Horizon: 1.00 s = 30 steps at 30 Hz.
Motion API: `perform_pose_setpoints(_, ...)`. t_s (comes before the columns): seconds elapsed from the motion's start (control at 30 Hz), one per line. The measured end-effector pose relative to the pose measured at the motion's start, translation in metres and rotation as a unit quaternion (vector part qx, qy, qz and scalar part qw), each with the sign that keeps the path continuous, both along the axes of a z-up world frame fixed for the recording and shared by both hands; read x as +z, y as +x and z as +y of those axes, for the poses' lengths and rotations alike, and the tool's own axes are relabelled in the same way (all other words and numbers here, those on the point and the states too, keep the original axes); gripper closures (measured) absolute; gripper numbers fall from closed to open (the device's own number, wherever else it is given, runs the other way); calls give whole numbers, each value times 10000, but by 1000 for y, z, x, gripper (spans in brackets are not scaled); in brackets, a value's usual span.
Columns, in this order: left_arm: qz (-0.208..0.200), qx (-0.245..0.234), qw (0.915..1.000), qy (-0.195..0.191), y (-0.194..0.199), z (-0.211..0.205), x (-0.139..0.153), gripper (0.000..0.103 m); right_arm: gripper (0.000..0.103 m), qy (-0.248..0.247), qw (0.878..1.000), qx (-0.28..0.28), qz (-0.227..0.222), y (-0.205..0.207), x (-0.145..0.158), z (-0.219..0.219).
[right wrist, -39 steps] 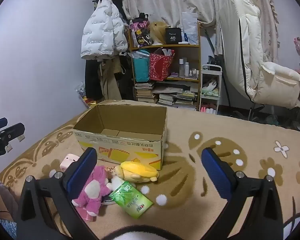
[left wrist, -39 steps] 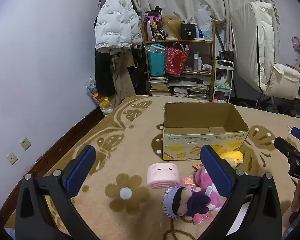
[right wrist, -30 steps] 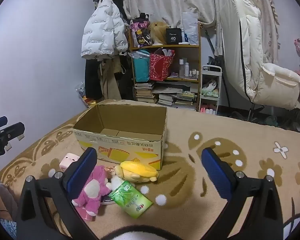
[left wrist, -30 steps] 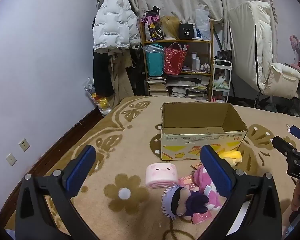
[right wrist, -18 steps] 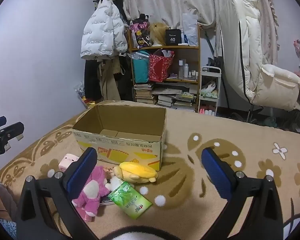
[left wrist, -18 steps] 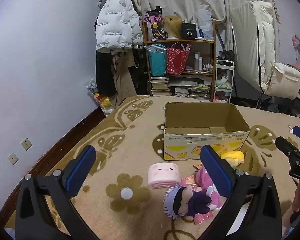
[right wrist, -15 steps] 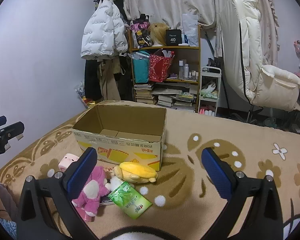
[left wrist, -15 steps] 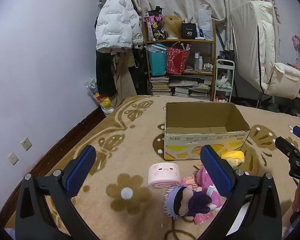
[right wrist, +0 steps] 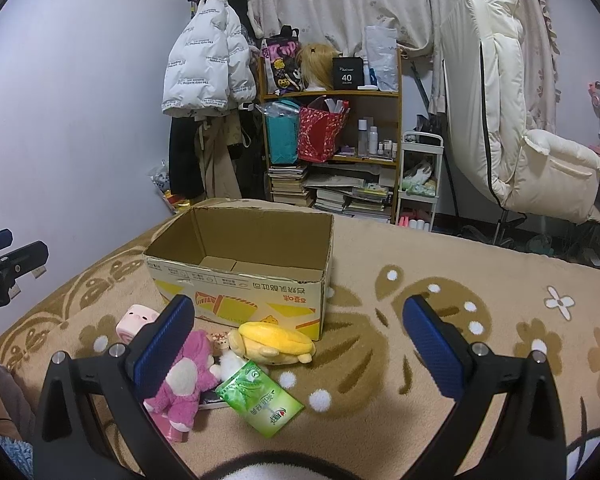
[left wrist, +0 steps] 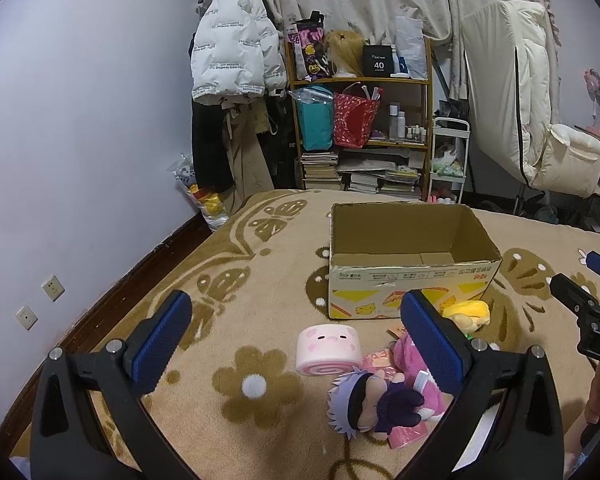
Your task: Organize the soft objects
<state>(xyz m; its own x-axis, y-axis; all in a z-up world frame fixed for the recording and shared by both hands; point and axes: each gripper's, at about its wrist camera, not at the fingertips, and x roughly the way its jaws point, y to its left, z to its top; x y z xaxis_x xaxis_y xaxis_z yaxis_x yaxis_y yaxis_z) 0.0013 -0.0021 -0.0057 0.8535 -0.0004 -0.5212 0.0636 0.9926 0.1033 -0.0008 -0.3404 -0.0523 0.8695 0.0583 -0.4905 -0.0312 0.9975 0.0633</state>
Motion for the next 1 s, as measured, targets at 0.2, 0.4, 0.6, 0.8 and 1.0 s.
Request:
perform_pose_setpoints(0.2, 22, 3, 10000, 9, 1, 0, -1, 0, 0, -8, 10000, 4, 2, 0, 0, 1)
perform_pose_setpoints(0.4, 35, -5, 10000, 25, 1, 0, -2, 0, 0, -10, 10000, 6, 6, 1, 0, 1)
perform_pose_setpoints(0.6, 29, 3, 10000, 22, 1, 1, -2, 0, 0, -24, 10000, 6, 8, 0, 0, 1)
perform_pose_setpoints(0.8, 28, 8, 10000, 26, 0, 0, -2, 0, 0, -25, 10000, 5, 8, 1, 0, 1)
perform_pose_setpoints(1.0, 30, 6, 10000, 34, 0, 0, -2, 0, 0, -32, 10000, 5, 10, 1, 0, 2)
